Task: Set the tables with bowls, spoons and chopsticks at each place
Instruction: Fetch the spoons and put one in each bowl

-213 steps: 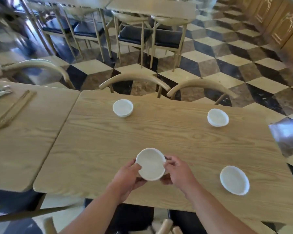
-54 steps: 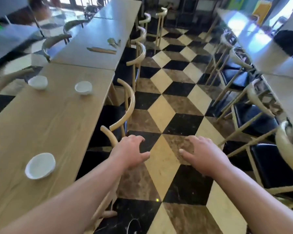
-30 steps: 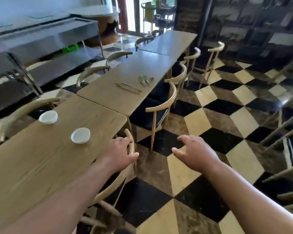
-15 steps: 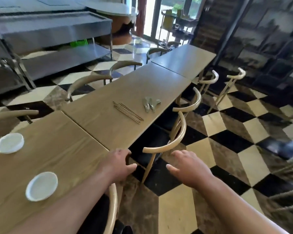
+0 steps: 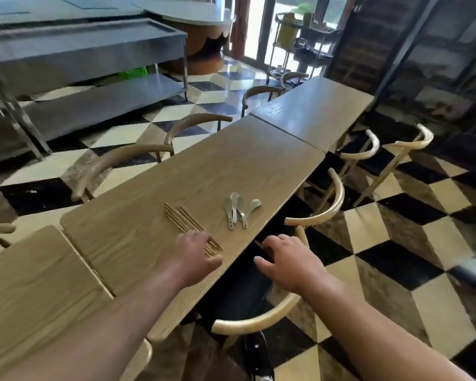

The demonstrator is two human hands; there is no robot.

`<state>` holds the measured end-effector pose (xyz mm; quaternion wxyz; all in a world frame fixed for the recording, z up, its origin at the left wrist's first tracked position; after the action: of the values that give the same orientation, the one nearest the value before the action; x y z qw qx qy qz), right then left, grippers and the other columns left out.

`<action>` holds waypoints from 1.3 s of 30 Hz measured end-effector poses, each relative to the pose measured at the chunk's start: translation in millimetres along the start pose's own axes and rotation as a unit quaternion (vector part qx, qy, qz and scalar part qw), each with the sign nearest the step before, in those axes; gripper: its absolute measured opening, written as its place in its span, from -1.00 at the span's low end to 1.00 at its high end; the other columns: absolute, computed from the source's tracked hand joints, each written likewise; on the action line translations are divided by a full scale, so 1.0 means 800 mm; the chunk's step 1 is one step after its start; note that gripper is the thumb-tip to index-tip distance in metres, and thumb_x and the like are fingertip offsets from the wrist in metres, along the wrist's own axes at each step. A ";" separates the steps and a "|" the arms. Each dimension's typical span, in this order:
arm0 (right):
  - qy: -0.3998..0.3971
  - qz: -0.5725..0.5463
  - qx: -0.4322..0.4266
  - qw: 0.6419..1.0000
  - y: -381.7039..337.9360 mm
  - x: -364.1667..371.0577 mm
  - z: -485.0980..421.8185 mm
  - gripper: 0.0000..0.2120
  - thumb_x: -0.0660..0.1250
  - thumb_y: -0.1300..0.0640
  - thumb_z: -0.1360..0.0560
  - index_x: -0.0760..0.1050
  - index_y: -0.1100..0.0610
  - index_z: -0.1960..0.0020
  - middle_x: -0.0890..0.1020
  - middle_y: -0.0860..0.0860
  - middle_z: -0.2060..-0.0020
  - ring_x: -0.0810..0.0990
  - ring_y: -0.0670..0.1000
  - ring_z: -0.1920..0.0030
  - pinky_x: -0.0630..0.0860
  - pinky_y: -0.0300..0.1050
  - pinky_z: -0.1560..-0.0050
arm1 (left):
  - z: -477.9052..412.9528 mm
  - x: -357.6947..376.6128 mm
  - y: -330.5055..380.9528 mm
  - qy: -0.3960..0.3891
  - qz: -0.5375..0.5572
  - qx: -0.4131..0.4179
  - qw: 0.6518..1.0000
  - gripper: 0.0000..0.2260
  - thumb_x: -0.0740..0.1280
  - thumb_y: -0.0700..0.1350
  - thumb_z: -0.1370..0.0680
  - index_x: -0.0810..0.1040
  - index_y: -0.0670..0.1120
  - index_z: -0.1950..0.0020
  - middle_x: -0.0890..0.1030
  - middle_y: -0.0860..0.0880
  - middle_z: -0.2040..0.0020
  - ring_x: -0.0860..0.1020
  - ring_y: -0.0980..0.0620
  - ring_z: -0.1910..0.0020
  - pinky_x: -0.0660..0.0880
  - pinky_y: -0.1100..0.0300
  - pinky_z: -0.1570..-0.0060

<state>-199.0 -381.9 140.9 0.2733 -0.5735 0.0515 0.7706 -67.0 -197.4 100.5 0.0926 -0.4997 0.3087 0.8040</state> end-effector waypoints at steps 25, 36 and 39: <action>-0.116 -0.164 0.081 0.976 0.122 0.170 -0.511 -0.71 0.37 -0.12 -0.62 0.35 0.05 -0.05 0.50 -0.08 0.20 0.55 0.08 0.13 0.43 -0.04 0.13 | -0.453 0.185 -0.024 -0.081 0.049 -0.359 0.929 -0.60 0.39 0.22 -0.56 0.53 -0.04 -0.22 0.67 -0.09 -0.14 0.65 -0.19 -0.14 0.49 0.04 0.04; -0.128 -0.082 0.055 0.987 0.091 0.175 -0.516 -0.83 0.21 0.01 -0.67 0.48 0.08 -0.10 0.56 -0.04 0.20 0.57 0.06 0.18 0.40 -0.04 0.28 | -0.409 0.184 -0.044 -0.036 0.304 -0.371 0.877 -0.80 0.19 0.04 -0.72 0.50 -0.05 -0.04 0.74 -0.09 0.05 0.71 -0.11 0.10 0.66 -0.02 0.00; -0.150 -0.125 0.046 0.980 0.060 0.185 -0.495 -0.87 0.18 0.01 -0.66 0.46 0.02 -0.10 0.60 -0.04 0.12 0.58 0.07 0.11 0.47 -0.01 0.15 | -0.359 0.174 -0.070 0.013 0.397 -0.398 0.827 -0.69 0.19 0.02 -0.75 0.50 -0.08 0.11 0.67 -0.06 0.30 0.62 -0.02 0.34 0.50 0.11 0.19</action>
<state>88.4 -524.4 -138.8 0.3981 -0.4398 -0.0270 0.8046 105.8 -344.1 -130.7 -0.4454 -0.3380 0.1353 0.8179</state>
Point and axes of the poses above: each hand's wrist, its own z-axis away from the middle knuckle, its own x-axis out of the palm, y = z × x, the point moved 6 cm from there along -z, towards the middle knuckle
